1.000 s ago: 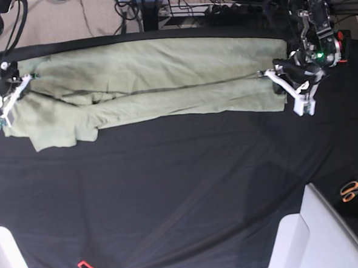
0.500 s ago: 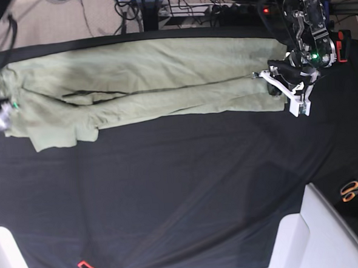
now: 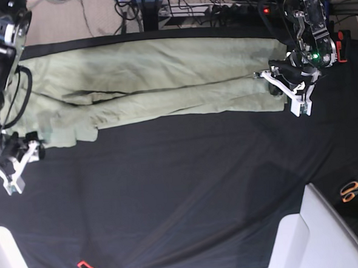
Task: Fold the T-shirt properly
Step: 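Fold the held hem over toward the collar with both grippers, then release the hem and regrasp the folded edge with both grippers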
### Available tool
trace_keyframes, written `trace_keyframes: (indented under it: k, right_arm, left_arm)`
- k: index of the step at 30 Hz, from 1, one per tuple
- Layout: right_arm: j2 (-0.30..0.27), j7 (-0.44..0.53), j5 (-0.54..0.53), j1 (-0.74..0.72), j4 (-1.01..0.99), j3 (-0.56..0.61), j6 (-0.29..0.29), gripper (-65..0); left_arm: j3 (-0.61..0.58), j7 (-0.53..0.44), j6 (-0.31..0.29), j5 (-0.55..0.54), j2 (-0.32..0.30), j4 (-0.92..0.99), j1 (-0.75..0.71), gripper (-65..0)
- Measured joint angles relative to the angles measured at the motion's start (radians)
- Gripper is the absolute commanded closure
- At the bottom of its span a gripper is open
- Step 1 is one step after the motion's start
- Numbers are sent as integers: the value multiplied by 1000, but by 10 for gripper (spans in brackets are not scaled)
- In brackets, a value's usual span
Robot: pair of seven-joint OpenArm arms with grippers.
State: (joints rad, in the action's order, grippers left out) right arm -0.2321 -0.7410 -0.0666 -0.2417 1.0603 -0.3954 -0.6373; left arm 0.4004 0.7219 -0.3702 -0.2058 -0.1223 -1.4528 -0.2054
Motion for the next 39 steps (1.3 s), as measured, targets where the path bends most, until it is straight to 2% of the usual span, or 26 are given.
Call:
trace_keyframes:
  k: [10, 11, 12, 15, 18, 20, 23, 31, 39]
  right_arm:
    - [-2, 153, 6, -36, -241, 0, 4, -351]
    - [-2, 171, 7, -37, -250, 0, 4, -318]
    - [-2, 187, 8, -37, -258, 0, 8, -254]
    - [-3, 195, 7, -37, -271, 0, 8, -6]
    - [-2, 193, 4, -37, -270, 0, 8, -23]
    - [-2, 192, 4, -37, -270, -5, 8, 0]
    - [5, 164, 9, -14, -209, -6, 6, 0]
    - [35, -42, 10, 88, 127, -10, 1, 0]
    - [66, -188, 7, 234, 375, -11, -1, 0]
  left_arm:
    - [0, 0, 0, 0, 0, 0, 0, 0]
    - [0, 0, 0, 0, 0, 0, 0, 0]
    - [0, 0, 0, 0, 0, 0, 0, 0]
    - [0, 0, 0, 0, 0, 0, 0, 0]
    - [-1, 0, 0, 0, 1, 0, 0, 0]
    - [-1, 0, 0, 0, 0, 0, 0, 0]
    - [-1, 0, 0, 0, 2, 0, 0, 0]
    - [-4, 0, 0, -3, 3, 0, -2, 0]
    - [-5, 0, 0, -3, 3, 0, -4, 0]
